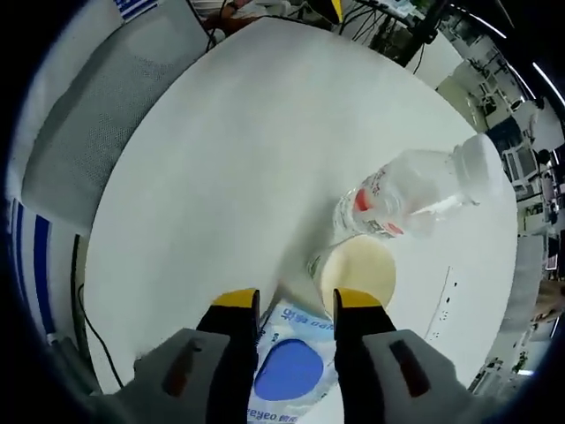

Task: Arrange the tabletop items into an orderly group along one side of the table until the central work area is clear of visible clutter.

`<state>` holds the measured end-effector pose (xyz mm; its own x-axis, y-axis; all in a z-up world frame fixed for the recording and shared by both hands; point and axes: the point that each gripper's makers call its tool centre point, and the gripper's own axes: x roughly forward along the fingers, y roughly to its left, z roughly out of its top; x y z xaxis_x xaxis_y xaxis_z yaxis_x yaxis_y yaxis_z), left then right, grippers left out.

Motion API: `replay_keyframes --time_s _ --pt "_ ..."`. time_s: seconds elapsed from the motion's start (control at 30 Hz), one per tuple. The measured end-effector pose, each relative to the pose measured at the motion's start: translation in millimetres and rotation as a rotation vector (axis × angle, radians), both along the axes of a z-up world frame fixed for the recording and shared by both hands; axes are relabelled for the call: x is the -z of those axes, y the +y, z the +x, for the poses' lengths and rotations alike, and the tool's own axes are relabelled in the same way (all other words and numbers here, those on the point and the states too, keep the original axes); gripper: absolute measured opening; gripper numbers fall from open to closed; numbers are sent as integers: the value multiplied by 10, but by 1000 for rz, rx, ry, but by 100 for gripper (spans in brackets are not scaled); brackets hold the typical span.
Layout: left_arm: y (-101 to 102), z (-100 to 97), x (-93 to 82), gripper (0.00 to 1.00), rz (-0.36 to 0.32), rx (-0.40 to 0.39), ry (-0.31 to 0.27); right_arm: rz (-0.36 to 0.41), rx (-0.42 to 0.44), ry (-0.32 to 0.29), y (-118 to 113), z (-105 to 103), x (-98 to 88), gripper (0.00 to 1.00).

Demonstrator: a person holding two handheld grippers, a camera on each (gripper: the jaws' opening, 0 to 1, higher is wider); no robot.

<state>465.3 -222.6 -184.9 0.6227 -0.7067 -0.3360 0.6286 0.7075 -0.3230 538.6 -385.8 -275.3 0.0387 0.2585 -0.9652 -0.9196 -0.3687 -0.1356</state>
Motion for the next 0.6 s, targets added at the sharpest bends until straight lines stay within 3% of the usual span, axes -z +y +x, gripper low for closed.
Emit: replay_keyframes --time_s 0.3,0.6 --pt "-51 -4 -50 70 6 11 -7 83 129 37 -36 -69 -82 45" --pt "-119 -39 -104 72 13 28 -13 189 263 69 -72 -219 -215 49"
